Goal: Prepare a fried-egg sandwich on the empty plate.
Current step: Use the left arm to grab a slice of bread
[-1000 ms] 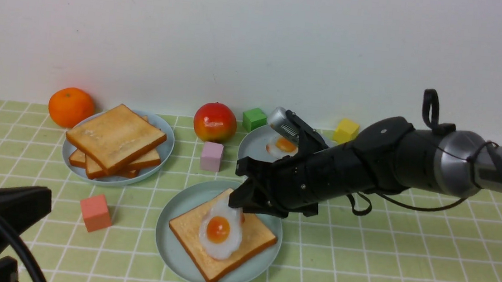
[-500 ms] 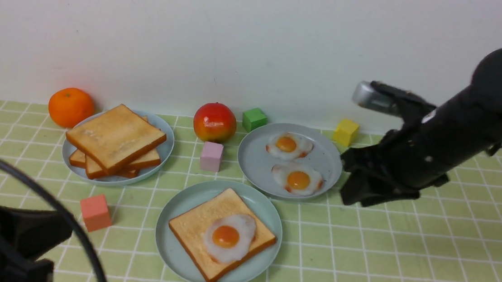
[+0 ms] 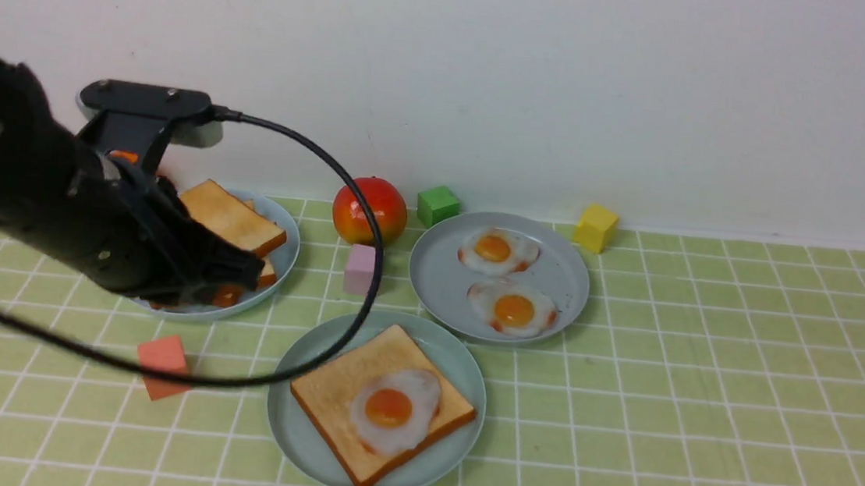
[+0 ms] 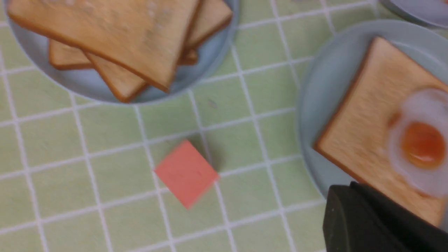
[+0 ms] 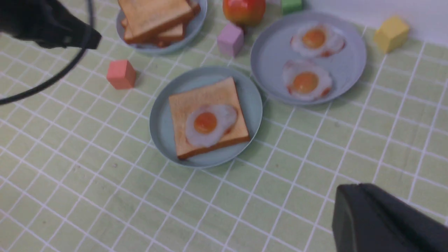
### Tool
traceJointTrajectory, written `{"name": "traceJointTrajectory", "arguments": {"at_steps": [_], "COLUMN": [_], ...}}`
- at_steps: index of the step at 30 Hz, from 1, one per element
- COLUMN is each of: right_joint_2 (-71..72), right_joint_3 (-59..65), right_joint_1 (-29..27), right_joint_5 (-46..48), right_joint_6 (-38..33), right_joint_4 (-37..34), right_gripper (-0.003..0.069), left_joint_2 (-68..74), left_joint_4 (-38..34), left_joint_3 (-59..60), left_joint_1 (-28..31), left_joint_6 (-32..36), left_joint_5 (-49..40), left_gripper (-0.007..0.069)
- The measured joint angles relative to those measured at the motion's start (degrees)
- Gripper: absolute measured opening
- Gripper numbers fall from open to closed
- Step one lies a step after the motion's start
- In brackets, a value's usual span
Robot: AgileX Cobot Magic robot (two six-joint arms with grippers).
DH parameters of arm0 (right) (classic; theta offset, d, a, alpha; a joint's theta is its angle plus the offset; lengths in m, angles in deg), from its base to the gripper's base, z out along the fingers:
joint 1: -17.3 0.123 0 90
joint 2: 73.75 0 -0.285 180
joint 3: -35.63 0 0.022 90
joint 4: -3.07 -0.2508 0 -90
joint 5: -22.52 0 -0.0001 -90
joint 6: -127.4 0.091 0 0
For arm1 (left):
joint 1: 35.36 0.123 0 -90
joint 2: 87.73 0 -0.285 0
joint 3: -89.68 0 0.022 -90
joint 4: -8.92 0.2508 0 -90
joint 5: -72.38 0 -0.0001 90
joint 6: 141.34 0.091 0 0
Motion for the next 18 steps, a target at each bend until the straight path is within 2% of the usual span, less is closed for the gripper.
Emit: {"name": "traceJointTrajectory", "arguments": {"at_steps": [3, 7, 11, 12, 13, 14, 18], "right_joint_2": [5.46, 8.95, 9.23, 8.76, 8.65, 7.63, 5.36], "right_joint_3": [0.35, 0.35, 0.35, 0.40, 0.39, 0.39, 0.46], "right_joint_1": [0.12, 0.12, 0.12, 0.12, 0.12, 0.12, 0.12], "right_joint_5": [-0.07, -0.01, 1.29, 1.86, 1.96, 2.64, 3.52], "right_joint_6": [0.00, 0.00, 0.00, 0.00, 0.00, 0.00, 0.05], "right_joint_4": [0.97, 1.23, 1.41, 1.41, 1.41, 1.41, 1.04], "right_gripper": [0.0001, 0.0002, 0.0002, 0.0003, 0.0003, 0.0003, 0.0005], "left_joint_2": [7.02, 13.92, 20.88, 22.10, 22.56, 24.20, 27.64], "left_joint_4": [0.64, 1.14, 2.39, 2.83, 3.06, 4.17, 8.58], "left_joint_3": [-5.91, -12.08, -18.04, -18.90, -19.20, -19.99, -20.36], "left_joint_1": [2.72, 3.50, 3.50, 3.50, 3.50, 3.50, 3.50], "left_joint_6": [4.51, 8.68, 15.16, 16.18, 16.30, 16.89, 17.50], "left_joint_5": [-0.05, -0.15, 0.27, 0.97, 1.10, 2.59, 6.46], "left_gripper": [-0.0013, 0.0008, 0.0142, 0.0195, 0.0213, 0.0284, 0.0405]}}
